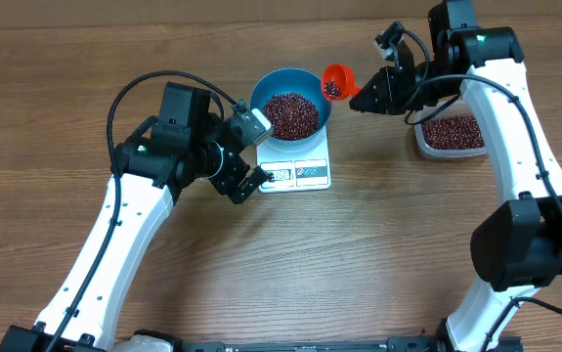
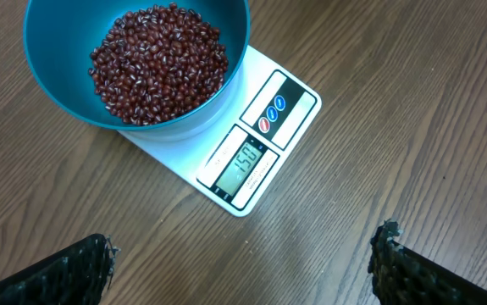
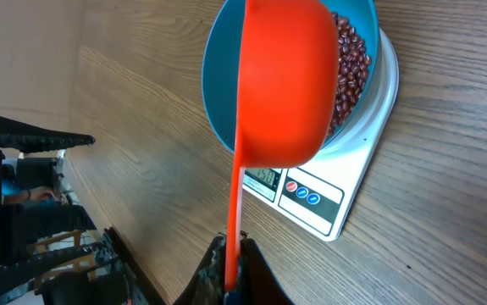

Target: Scoop item into bowl and weigh 150g on scale

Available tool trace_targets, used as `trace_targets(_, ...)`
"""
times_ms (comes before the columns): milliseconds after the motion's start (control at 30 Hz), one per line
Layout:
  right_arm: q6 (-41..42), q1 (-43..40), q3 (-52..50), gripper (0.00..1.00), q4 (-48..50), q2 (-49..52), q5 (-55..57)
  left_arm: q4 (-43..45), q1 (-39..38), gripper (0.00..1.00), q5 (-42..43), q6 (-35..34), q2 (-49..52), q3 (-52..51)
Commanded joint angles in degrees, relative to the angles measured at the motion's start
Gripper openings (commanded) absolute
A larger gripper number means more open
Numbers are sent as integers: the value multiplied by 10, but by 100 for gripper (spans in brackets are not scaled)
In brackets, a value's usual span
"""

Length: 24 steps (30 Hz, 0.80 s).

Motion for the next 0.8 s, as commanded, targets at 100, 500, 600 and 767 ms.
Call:
trace_targets(100, -7, -3, 20, 4, -8, -29, -35, 0, 1, 100, 2, -8, 2, -2)
trace_targets(500, -80, -115, 20, 4, -97, -83, -76, 0, 1, 100, 2, -8, 2, -2)
trace_targets(600, -82, -158, 20, 4, -131, -90, -74, 0, 1, 99, 2, -8, 2, -2)
trace_targets(767, -101, -228, 19, 4, -175, -90, -65, 0, 1, 100, 2, -8, 2, -2)
